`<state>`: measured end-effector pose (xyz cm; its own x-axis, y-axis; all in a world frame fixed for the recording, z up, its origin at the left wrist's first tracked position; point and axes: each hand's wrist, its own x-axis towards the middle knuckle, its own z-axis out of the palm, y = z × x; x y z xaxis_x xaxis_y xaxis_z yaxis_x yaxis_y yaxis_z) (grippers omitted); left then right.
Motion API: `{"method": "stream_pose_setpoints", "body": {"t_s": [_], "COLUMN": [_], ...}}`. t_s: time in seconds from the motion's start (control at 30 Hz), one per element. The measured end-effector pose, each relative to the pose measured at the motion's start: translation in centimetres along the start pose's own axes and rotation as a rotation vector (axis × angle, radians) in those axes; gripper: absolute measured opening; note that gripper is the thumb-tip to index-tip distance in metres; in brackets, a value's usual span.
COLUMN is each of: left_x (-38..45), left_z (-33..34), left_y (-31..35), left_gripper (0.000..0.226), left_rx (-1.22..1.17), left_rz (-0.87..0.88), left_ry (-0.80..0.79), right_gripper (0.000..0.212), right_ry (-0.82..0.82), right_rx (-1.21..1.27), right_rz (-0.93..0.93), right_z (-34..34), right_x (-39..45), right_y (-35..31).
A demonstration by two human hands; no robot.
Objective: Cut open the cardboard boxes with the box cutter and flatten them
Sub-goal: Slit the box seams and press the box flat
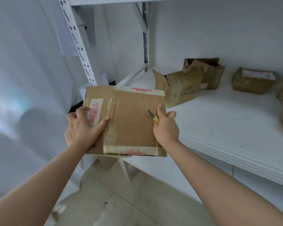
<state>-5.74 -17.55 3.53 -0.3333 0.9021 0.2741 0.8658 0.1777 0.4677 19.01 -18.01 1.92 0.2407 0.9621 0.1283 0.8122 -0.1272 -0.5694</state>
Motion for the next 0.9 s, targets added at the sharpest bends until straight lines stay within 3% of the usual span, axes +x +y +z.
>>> {"method": "stream_pose_setpoints", "body": {"t_s": [0.27,0.47,0.7,0.9], "left_x": [5.2,5.1,8.0,12.7], "left_z": [2.6,5.3,7.7,10.3], "left_y": [1.2,3.7,9.1,10.7], "left_gripper": [0.088,0.087,0.085,0.088], "left_rx": [0.036,-0.023,0.035,0.12], "left_rz": [-0.039,0.022,0.25,0.335], "left_ry": [-0.103,-0.201,-0.296,-0.331], "right_gripper": [0.046,0.041,0.034,0.033], "right_ry": [-0.171,-0.022,0.066,0.037], "right_rx": [-0.056,-0.153,-0.221,-0.222], "right_rz": [0.104,0.203,0.378,0.32], "right_z": [3.6,2.7,0.4,1.0], "right_x": [7.6,8.9,9.1,10.1], "right_y": [-1.3,0.3,3.8,3.9]}}
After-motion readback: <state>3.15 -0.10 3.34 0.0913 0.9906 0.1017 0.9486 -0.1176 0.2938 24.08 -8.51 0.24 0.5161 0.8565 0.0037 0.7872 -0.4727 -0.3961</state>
